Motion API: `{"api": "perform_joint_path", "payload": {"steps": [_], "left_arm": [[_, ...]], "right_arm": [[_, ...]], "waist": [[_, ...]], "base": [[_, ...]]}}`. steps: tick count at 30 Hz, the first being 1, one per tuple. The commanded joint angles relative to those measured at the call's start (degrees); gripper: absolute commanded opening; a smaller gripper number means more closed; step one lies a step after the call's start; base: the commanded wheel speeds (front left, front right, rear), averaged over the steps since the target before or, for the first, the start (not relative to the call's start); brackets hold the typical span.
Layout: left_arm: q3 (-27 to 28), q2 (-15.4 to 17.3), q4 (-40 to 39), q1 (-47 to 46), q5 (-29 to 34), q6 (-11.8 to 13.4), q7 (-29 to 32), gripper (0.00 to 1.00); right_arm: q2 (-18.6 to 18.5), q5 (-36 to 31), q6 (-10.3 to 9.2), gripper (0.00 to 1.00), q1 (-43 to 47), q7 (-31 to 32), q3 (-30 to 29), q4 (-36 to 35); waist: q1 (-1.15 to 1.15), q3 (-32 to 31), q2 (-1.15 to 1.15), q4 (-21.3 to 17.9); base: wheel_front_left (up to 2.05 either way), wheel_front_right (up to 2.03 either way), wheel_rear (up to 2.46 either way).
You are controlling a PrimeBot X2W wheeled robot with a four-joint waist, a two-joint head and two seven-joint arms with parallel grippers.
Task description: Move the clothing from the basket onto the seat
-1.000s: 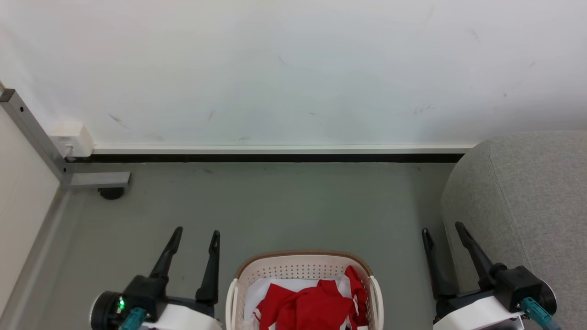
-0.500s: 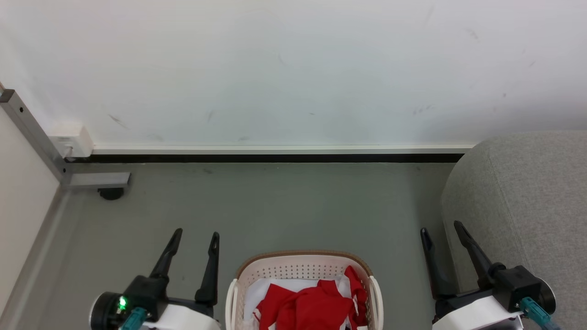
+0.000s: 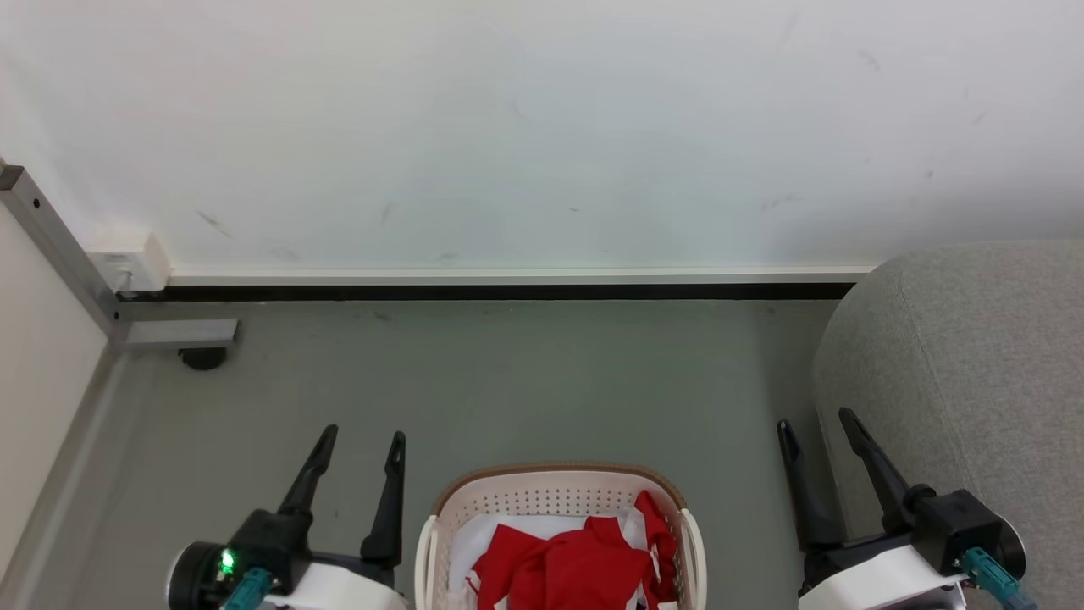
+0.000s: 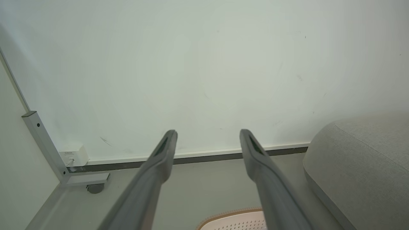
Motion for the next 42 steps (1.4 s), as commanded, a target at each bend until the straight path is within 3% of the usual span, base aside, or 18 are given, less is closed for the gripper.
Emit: {"api": "perform_joint_path", "payload": {"steps": [1,14,30,42], "left_arm": [[0.2,0.2,0.1,-0.5,-0.6,-0.1,-0.1,1.00],[0.2,0.3,0.2,-1.1,0.3,-0.5,-0.1,1.00],[0.2,1.4,2.8,-4.2,0.6,-1.9,-0.1,1.00],[-0.7,3.8,13.2,-9.6,-0.6,-3.9,-0.1,1.00]], "right_arm": [[-0.3,0.2,-0.12,1.00,-0.5,-0.2,0.0,0.1],[-0.3,1.1,-0.12,1.00,-1.3,-0.1,0.3,-0.7],[-0.3,2.5,-0.12,1.00,-3.2,-0.1,-0.8,-2.5],[-0.3,4.2,-0.12,1.00,-5.0,-0.1,-2.7,-8.1]], "waist": [[0.00,0.1,0.00,-0.1],[0.00,2.5,0.00,-2.6],[0.00,8.6,0.00,-10.0],[0.00,16.0,0.00,-15.9]], "base": [[0.00,0.00,0.00],[0.00,0.00,0.00],[0.00,0.00,0.00],[0.00,0.00,0.00]]}}
